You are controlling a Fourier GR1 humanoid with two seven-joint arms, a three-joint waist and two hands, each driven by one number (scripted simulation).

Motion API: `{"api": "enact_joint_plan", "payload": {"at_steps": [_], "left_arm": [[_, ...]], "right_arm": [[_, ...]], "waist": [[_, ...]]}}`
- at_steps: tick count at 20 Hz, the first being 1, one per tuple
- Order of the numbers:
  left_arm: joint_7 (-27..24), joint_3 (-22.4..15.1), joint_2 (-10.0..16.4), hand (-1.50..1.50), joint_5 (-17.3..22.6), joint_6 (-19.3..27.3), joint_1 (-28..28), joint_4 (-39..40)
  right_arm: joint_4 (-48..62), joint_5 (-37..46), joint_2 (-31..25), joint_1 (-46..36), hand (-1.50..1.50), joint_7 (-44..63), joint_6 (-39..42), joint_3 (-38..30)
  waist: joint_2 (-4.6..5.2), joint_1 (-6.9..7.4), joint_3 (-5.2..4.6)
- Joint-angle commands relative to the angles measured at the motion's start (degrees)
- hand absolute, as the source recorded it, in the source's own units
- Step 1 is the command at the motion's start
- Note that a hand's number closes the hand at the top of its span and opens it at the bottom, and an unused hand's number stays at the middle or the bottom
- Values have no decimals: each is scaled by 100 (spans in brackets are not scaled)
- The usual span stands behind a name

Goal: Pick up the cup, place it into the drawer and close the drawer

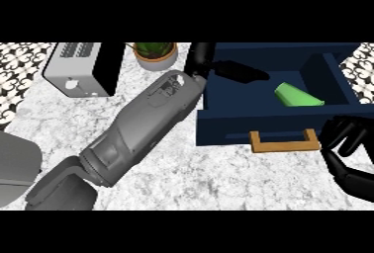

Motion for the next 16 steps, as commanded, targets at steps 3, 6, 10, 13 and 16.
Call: {"api": "enact_joint_plan", "payload": {"at_steps": [3,6,10,13,16], "left_arm": [[248,340,307,-150,38,-120,236,-580],[593,413,707,-150,31,-162,388,-977],[822,557,1224,-150,14,-205,789,-1663],[1066,574,1620,-150,50,-355,1337,-2383],[1051,671,1882,-150,-21,-200,1802,-2952]], "right_arm": [[-136,427,-446,296,150,-21,407,-4],[-270,1261,-324,371,150,-79,170,313],[-111,1938,-209,215,150,64,-155,521],[-289,2586,150,409,150,257,-502,1050],[520,3139,23,105,150,-349,-634,1056]], "waist": [[-46,214,0],[-58,293,-1],[-61,353,-2],[-76,383,-4],[-62,413,2]]}}
